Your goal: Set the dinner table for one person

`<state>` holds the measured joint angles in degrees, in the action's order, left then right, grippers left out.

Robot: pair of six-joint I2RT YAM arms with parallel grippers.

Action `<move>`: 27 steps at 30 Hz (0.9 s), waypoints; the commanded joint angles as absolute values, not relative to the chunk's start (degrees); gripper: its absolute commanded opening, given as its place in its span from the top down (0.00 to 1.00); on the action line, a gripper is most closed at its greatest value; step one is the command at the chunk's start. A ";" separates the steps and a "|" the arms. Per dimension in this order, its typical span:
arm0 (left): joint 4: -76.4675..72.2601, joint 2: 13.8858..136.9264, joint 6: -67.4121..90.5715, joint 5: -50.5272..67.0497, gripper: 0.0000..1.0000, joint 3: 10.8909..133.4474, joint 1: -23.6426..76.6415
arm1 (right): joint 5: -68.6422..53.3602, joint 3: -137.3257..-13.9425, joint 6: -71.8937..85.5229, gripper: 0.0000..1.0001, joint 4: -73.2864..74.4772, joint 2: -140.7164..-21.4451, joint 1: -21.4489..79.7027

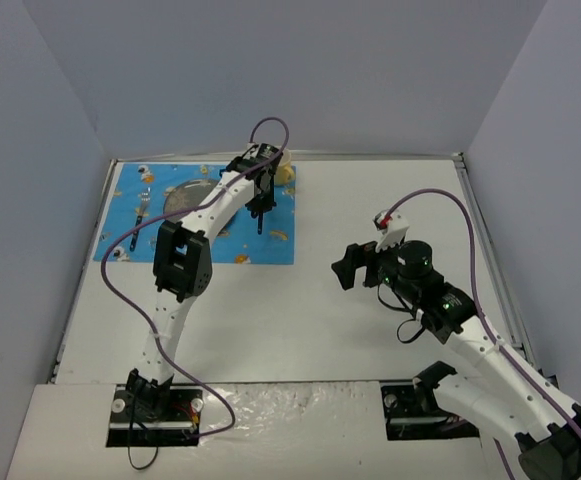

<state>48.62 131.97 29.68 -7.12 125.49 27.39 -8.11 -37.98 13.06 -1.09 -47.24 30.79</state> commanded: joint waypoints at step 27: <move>47.67 137.92 30.22 -2.18 1.00 127.01 26.02 | -1.32 -42.26 14.40 0.00 2.18 -46.76 30.67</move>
<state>49.52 141.74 28.23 -2.42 128.62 26.15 -2.62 -40.01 13.74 4.58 -47.22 30.79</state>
